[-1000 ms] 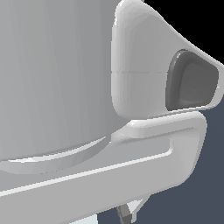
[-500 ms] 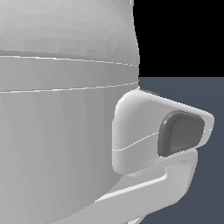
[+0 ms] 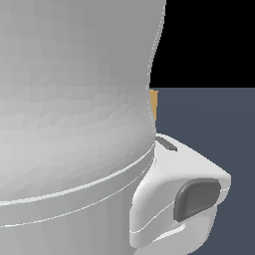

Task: Insert the peg into the horizontal hole in a box.

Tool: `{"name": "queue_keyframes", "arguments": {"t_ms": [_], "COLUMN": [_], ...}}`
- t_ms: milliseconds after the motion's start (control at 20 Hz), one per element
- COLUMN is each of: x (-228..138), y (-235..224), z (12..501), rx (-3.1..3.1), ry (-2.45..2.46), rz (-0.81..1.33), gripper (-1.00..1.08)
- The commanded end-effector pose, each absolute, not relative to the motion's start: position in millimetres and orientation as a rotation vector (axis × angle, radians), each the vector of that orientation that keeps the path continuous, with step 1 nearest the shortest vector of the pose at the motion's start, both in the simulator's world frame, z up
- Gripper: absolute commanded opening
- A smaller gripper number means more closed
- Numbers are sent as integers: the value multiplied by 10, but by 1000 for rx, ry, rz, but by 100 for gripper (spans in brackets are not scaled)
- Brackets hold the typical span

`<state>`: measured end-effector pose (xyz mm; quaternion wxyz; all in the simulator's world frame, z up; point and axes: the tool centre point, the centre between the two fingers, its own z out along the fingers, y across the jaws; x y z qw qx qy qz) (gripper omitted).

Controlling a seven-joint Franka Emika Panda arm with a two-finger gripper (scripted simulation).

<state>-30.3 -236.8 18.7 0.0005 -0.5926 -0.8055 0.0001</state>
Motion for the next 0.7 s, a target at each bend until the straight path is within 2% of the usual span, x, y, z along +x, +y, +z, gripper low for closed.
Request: {"name": "queue_keyframes", "arguments": {"t_ms": [0,650], "x": [-299,-300], "y": [-2371,-2296], "z": [186,208], "rx": [-1862,-1870], "ry": [-2531,-2524], "rz": [0,0], "gripper": [-100,-100]}}
